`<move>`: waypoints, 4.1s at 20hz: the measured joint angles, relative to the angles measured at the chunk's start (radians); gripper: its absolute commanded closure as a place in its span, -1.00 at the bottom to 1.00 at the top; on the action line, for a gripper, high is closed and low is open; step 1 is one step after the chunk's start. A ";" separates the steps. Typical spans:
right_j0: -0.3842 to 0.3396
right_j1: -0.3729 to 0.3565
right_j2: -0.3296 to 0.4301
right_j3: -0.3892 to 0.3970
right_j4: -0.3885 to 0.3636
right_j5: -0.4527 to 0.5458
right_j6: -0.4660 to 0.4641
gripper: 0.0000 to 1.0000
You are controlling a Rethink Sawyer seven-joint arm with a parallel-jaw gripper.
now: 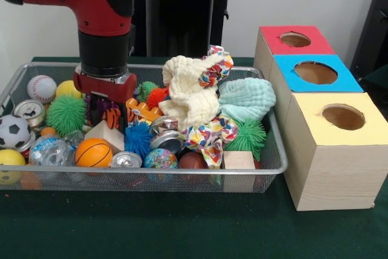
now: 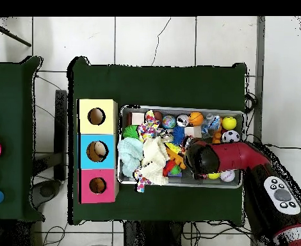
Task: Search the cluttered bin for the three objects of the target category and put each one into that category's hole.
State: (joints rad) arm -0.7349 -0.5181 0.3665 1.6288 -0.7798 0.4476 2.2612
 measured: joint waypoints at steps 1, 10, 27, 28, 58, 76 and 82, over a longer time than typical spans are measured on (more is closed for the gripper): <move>-0.002 0.001 0.002 0.000 0.000 0.000 0.000 -1.00; -0.065 0.003 0.079 0.001 0.035 0.085 -0.030 -1.00; -0.115 0.021 0.164 0.001 0.035 0.183 -0.169 1.00; -0.116 0.022 0.164 0.001 0.035 0.183 -0.169 1.00; 0.154 -0.355 0.052 0.021 0.102 0.459 -0.169 1.00; 0.236 -0.402 -0.173 0.227 0.347 0.281 -0.097 1.00; 0.324 -0.378 -0.274 0.336 0.415 0.149 0.011 1.00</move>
State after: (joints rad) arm -0.4105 -0.8966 0.0925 1.9644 -0.3645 0.5970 2.2718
